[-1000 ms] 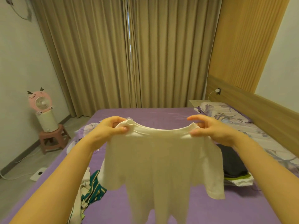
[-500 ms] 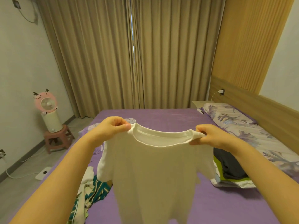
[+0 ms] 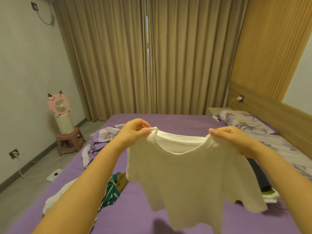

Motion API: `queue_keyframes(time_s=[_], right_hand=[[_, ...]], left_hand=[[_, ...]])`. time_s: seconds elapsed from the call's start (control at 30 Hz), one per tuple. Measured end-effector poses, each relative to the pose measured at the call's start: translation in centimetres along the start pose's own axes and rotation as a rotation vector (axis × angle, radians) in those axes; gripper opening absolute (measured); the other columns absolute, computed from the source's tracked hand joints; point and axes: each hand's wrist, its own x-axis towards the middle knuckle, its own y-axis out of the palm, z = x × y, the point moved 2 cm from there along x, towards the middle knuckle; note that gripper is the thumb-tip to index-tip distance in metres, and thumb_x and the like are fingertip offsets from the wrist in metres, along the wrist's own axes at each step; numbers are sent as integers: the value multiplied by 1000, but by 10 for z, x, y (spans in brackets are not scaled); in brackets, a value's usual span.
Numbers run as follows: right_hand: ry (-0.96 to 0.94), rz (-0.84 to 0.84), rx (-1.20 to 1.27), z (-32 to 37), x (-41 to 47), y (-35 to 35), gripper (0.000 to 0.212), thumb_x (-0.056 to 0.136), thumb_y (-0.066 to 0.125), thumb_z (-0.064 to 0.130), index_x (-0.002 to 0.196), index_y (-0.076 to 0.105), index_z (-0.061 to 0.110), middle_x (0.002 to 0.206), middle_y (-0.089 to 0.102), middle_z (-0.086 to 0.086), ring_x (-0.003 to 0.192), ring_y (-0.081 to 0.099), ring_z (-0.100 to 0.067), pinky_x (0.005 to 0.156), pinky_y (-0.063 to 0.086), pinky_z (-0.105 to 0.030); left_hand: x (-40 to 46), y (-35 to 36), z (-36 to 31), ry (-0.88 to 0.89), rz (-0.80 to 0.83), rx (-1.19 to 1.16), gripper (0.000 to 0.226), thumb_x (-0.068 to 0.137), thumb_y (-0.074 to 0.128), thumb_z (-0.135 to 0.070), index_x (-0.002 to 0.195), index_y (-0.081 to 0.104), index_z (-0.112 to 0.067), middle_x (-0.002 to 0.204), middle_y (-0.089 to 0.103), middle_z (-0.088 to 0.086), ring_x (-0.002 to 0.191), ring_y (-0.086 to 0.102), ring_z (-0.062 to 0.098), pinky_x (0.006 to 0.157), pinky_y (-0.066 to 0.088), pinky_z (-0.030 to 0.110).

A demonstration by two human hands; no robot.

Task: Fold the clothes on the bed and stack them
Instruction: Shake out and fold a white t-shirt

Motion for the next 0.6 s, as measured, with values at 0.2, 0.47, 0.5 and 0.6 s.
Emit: queue_keyframes(time_s=[0.2, 0.47, 0.5, 0.6], right_hand=[[37, 116, -107, -9, -10, -14, 38, 82, 62, 34, 83, 61, -4, 81, 62, -15, 74, 59, -23, 68, 48, -28], [-94, -334, -552, -14, -13, -11, 30, 85, 66, 36, 79, 55, 9, 73, 56, -2, 66, 49, -15, 56, 35, -28], [-90, -392, -578, -13, -14, -11, 35, 84, 66, 39, 75, 52, 9, 71, 54, -2, 64, 46, -14, 54, 32, -29], [-86, -385, -675, -9, -19, -7, 41, 85, 61, 48, 73, 54, 9, 70, 56, -3, 66, 49, -17, 57, 33, -33]], left_hand=[[3, 4, 2, 20, 85, 143, 21, 90, 62, -14, 106, 66, -26, 98, 64, -13, 93, 60, 4, 78, 50, 21], [2, -6, 2, 89, -48, 332, 13, 83, 72, -24, 75, 63, -20, 73, 61, -10, 68, 54, 5, 58, 39, 20], [2, -8, 0, 100, -58, 338, 15, 82, 72, -25, 75, 62, -18, 73, 61, -8, 68, 53, 6, 58, 39, 21], [0, -16, -5, 106, -84, 351, 24, 80, 75, -30, 74, 59, -14, 72, 59, -3, 65, 49, 8, 56, 37, 24]])
